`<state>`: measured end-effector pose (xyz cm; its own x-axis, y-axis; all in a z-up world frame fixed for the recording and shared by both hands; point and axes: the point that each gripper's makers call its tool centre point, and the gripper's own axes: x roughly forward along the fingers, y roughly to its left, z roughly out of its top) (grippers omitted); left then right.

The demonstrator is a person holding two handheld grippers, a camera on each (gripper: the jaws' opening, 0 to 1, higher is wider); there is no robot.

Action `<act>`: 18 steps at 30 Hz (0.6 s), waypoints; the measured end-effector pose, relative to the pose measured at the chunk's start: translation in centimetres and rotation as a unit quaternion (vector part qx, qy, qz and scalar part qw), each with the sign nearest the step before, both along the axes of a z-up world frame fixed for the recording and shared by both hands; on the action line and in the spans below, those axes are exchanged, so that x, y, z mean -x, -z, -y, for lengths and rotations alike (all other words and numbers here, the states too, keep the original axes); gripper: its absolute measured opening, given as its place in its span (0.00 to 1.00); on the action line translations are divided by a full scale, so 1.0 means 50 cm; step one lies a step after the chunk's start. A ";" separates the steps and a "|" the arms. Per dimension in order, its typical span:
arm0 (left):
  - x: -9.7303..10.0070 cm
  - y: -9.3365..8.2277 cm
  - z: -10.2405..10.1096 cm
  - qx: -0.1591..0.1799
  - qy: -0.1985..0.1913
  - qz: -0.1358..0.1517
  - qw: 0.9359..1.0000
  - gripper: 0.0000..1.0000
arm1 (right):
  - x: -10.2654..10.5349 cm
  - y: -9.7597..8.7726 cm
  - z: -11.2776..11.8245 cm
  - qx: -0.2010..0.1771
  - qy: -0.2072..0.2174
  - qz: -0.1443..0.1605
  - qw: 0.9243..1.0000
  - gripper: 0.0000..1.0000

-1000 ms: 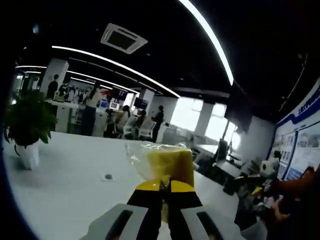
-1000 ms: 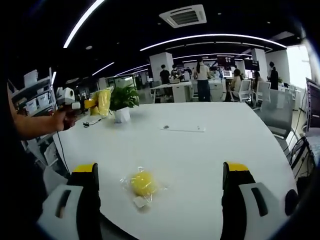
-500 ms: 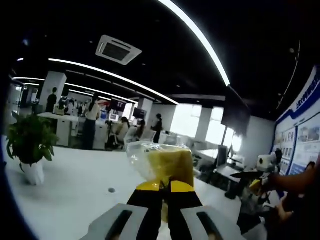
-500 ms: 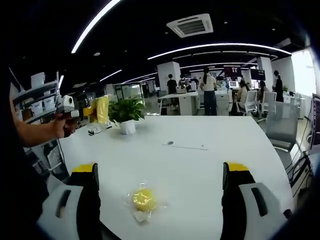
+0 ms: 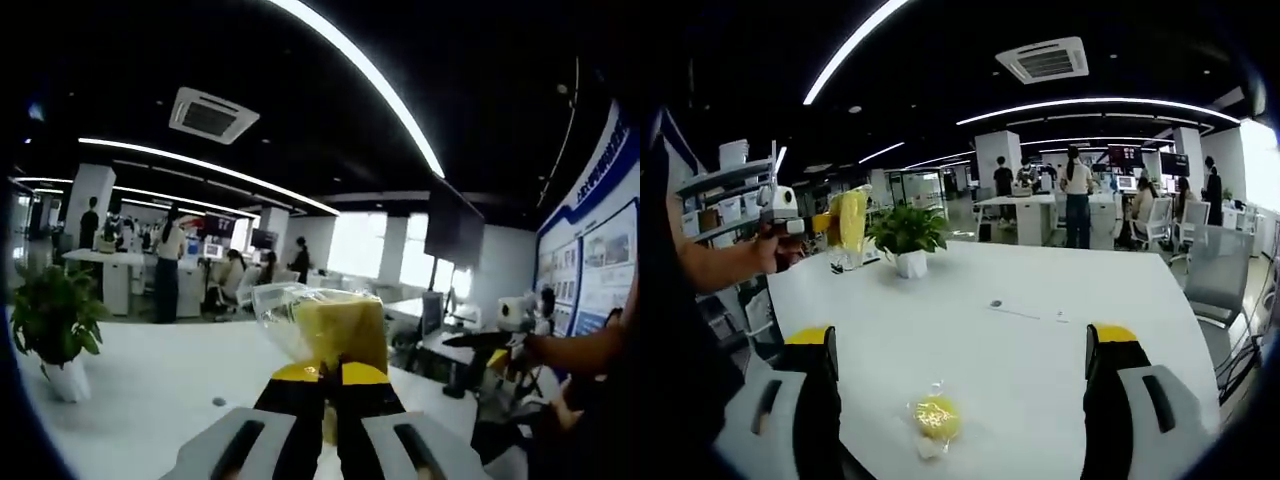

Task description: Compare the silicone blocks by pressing each to a similar depth, holding the contact briefly, and releasing to observe deformation and rebound differences across the visible hardness samples.

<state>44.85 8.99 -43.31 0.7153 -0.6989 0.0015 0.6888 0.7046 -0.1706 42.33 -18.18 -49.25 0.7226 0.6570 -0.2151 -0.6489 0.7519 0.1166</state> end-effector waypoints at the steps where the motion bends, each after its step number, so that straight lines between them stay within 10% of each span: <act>1: 0.001 -0.001 0.001 0.000 0.001 0.000 1.000 0.00 | -0.002 -0.006 -0.002 0.001 -0.002 0.003 1.000 0.96; 18: 0.036 -0.020 0.018 -0.004 0.007 0.012 1.000 0.01 | -0.024 -0.096 -0.071 0.001 -0.070 0.035 0.997 0.96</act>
<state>43.07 8.10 -42.32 0.7046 -0.7095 0.0137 0.7031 0.6954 -0.1489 43.51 -14.60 -44.47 0.6369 0.7522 -0.1689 -0.7542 0.6533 0.0660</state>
